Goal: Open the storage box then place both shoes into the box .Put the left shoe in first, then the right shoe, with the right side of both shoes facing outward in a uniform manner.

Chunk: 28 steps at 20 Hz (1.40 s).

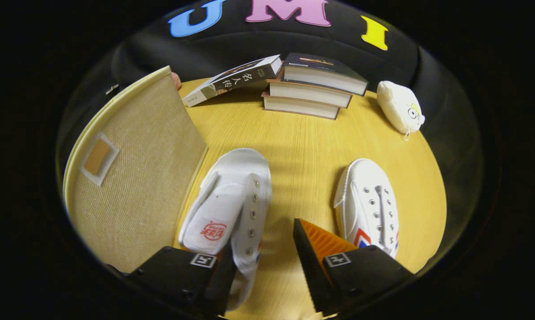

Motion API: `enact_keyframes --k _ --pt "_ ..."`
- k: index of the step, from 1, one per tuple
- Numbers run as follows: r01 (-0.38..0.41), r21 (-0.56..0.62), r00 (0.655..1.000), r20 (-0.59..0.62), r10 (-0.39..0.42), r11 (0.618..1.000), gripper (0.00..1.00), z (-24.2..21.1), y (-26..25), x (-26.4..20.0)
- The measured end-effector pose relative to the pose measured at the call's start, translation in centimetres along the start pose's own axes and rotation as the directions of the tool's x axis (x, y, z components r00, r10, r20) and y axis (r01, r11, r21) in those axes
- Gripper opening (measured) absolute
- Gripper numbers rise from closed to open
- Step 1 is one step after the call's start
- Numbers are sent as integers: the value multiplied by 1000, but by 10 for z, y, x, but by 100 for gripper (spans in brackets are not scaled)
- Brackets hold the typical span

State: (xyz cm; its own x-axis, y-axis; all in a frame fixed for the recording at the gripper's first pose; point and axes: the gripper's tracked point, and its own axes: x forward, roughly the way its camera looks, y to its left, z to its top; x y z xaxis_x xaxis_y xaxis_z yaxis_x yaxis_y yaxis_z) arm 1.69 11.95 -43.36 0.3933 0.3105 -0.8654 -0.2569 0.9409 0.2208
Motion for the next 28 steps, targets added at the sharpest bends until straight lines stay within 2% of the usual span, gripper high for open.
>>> enact_keyframes --k 1,2,3,4,5,9,13,17,20,23,28 --pt "-7 49 1000 -9 7 999 48 1 2 1" --pt "-1 65 1000 -11 1 998 35 2 1 0" --pt "6 55 1000 -8 -6 998 24 2 -1 0" --pt "6 55 1000 -3 -6 998 19 3 -3 -2" --pt "-2 72 1000 -7 2 997 10 2 -2 -1" --pt "-35 179 999 -28 40 983 8 3 1 -23" --pt "-56 281 998 31 49 958 8 31 1 -84" --pt "-71 258 992 120 41 963 7 86 14 -151" --pt "-145 274 977 190 94 951 7 129 57 -185" --pt "-242 317 959 224 175 917 7 158 116 -195" --pt "-257 342 961 193 200 904 7 157 198 -164"
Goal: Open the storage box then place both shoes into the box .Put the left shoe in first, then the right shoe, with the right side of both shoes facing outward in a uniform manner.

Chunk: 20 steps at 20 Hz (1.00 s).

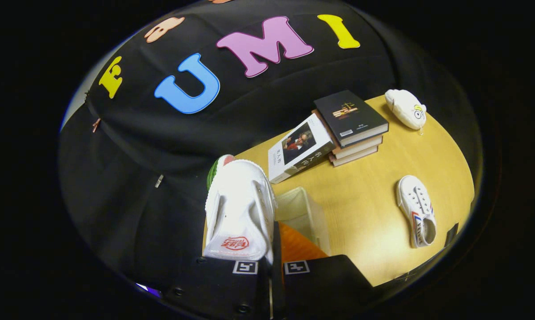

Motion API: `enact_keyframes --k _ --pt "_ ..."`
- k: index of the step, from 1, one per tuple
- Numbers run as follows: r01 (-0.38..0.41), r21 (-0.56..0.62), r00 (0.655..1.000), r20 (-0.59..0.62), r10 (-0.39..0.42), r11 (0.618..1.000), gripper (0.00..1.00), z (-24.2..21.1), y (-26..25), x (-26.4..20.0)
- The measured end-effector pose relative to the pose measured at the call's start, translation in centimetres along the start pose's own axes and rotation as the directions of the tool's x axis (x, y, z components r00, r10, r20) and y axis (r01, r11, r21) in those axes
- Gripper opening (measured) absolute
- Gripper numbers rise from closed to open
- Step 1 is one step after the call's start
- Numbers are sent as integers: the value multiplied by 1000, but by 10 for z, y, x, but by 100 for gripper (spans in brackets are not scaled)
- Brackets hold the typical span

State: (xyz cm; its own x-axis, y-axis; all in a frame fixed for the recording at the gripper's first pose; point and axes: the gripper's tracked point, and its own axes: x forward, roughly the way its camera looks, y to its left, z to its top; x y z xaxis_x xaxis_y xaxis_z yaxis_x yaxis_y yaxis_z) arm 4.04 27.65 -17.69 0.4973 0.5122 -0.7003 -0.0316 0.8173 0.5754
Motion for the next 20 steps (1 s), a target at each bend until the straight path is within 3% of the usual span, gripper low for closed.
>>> enact_keyframes --k 7,10,12,15,17,20 --pt "122 -50 985 -114 -127 991 8 -63 -8 54" --pt "132 -47 980 -141 -137 990 10 -76 -9 68" --pt "119 -44 978 -168 -125 992 20 -83 -4 71" --pt "36 -10 987 -155 -37 999 56 -79 22 71" --pt "-8 -3 991 -133 7 1000 100 -67 37 65" --pt "-28 -89 994 -107 18 996 98 -52 39 51"
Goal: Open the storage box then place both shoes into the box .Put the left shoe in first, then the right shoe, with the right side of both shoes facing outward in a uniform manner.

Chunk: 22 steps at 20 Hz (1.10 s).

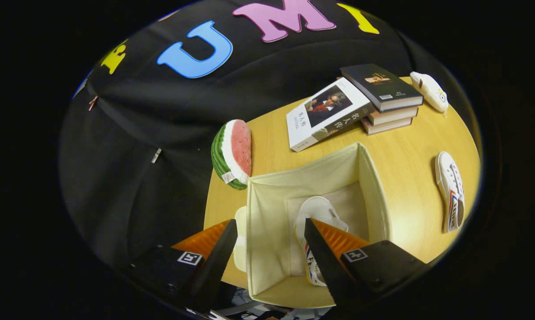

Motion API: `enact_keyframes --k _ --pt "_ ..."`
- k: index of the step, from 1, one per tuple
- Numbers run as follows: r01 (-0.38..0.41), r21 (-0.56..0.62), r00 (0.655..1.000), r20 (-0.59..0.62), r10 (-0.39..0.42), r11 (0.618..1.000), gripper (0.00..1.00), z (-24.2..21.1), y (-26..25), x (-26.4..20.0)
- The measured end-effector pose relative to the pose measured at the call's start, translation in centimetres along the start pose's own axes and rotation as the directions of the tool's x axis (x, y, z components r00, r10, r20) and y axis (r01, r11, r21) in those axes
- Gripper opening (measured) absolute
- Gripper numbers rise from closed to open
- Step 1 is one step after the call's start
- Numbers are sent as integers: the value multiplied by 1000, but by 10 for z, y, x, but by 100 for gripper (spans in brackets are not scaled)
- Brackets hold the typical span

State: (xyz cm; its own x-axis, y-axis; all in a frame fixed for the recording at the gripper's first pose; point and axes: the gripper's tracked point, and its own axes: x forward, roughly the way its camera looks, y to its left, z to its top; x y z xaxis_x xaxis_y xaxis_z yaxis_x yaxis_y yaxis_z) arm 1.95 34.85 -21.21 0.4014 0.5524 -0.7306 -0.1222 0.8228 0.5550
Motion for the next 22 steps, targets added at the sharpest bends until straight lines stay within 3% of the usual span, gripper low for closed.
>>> enact_keyframes --k 6,13,18,22 --pt "10 -183 995 103 9 983 99 23 -38 -67" --pt "198 -244 966 213 -147 949 99 54 -169 -151" --pt "347 -304 935 181 -304 887 99 39 -275 -175" --pt "424 -417 904 142 -404 804 99 21 -355 -178"
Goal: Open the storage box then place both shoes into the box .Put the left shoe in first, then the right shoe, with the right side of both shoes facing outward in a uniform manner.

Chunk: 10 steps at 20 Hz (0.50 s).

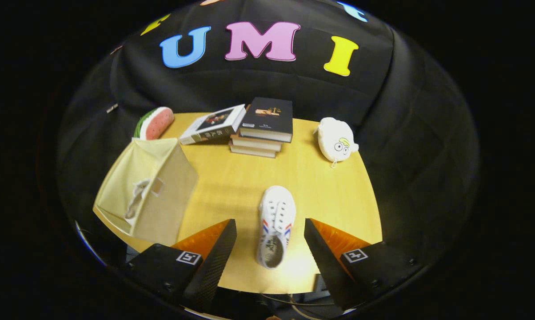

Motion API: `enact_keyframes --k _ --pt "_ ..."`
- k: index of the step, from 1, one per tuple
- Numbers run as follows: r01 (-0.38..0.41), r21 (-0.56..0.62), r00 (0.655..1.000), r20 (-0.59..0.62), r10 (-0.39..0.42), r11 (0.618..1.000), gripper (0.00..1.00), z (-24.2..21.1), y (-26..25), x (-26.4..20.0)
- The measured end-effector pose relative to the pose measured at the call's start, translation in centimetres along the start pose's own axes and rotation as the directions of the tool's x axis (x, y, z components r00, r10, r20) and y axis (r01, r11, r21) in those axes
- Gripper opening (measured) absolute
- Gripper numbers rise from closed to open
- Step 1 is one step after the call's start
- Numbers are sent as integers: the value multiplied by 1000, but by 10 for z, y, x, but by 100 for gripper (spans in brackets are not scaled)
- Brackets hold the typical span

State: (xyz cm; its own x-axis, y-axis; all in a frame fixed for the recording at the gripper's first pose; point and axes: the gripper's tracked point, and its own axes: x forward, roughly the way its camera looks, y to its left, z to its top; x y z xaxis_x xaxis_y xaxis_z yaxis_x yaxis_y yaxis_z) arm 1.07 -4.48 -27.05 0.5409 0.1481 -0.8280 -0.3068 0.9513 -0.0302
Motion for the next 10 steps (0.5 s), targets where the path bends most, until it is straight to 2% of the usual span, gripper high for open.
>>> enact_keyframes --k 2,4,10 --pt "1 -42 998 -57 -4 999 98 -29 -18 21" --pt "-30 -58 994 -108 24 998 99 -51 -25 41" --pt "-92 -155 988 -140 71 984 100 -79 -21 111"
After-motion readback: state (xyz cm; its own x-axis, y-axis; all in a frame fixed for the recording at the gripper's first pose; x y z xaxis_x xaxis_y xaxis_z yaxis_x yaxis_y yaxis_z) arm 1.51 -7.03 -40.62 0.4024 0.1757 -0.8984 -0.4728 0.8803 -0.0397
